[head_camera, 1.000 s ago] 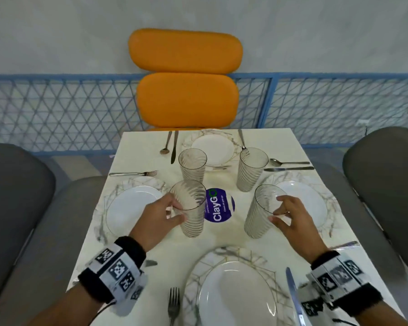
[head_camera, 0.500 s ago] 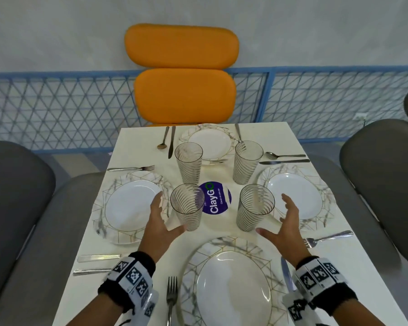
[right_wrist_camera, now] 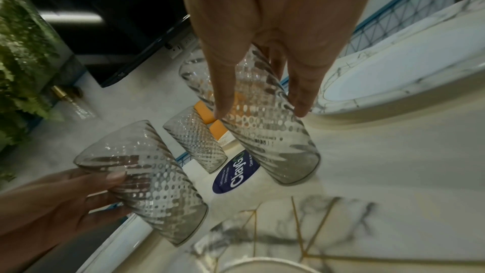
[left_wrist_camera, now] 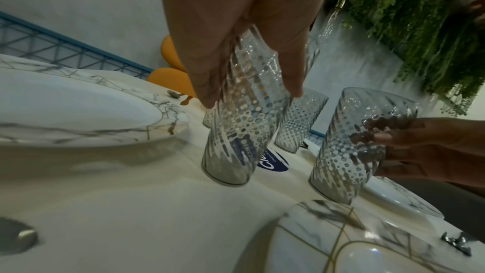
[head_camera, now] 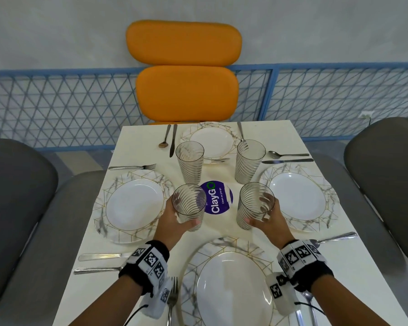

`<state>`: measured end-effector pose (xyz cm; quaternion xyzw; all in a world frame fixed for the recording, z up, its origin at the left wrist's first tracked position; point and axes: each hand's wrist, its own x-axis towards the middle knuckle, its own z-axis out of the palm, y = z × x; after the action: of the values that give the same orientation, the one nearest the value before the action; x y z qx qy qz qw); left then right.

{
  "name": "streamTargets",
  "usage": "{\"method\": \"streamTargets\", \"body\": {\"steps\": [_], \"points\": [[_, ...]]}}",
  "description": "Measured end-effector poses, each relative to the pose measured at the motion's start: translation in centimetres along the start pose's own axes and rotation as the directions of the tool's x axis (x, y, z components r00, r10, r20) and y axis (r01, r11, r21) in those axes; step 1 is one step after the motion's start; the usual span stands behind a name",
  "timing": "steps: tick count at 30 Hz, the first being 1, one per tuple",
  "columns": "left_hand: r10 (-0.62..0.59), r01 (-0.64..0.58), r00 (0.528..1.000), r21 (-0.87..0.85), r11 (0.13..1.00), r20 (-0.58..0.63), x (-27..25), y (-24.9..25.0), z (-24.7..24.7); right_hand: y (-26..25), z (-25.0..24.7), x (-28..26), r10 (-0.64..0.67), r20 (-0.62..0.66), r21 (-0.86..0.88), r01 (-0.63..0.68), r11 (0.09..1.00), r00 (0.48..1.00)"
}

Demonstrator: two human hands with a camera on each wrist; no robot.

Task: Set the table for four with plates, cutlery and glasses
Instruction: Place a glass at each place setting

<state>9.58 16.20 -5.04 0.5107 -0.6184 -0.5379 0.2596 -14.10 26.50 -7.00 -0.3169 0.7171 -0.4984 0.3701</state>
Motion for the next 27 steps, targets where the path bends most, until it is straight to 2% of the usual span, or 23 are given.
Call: {"method": "streamTargets", "body": {"steps": [7, 10, 13, 15, 18, 21, 27], "points": [[-0.009, 0.009, 1.0, 0.004, 1.0, 0.023, 0.0, -0.3, -0.2, 0.5, 0.0, -0.4, 0.009, 0.004, -0.014, -0.009, 1.0, 1.0], [-0.015, 0.016, 0.993, -0.014, 1.0, 0.114, 0.2, -0.8, -0.7, 0.6, -0.4, -0.4, 0.015, 0.055, -0.069, -0.011, 0.998, 0.998], [-0.037, 0.025, 0.98, 0.063, 0.998, 0.194, 0.1, -1.4, -2.8, 0.4, -2.4, -0.2, 0.001, 0.09, -0.201, 0.017, 0.98, 0.996], [-0.049, 0.041, 0.986, 0.057, 0.998, 0.16, 0.4, -1.3, -5.0, -0.1, -4.5, 0.4, -0.016, 0.04, -0.241, 0.025, 0.97, 0.999], [0.001, -0.002, 1.0, 0.069, 0.998, 0.018, 2.0, 0.3, -8.0, -1.8, -7.5, 2.5, -0.058, -0.049, -0.297, 0.041, 0.954, 0.997], [0.059, -0.053, 0.996, 0.096, 0.994, -0.062, 5.4, 2.5, -9.4, -4.1, -8.7, 5.7, -0.11, -0.062, -0.364, 0.08, 0.928, 0.992], [0.085, -0.097, 0.995, 0.275, 0.956, 0.056, 11.6, 6.9, -6.3, -8.4, -5.7, 11.7, -0.172, 0.071, -0.492, 0.185, 0.851, 0.982]]}}
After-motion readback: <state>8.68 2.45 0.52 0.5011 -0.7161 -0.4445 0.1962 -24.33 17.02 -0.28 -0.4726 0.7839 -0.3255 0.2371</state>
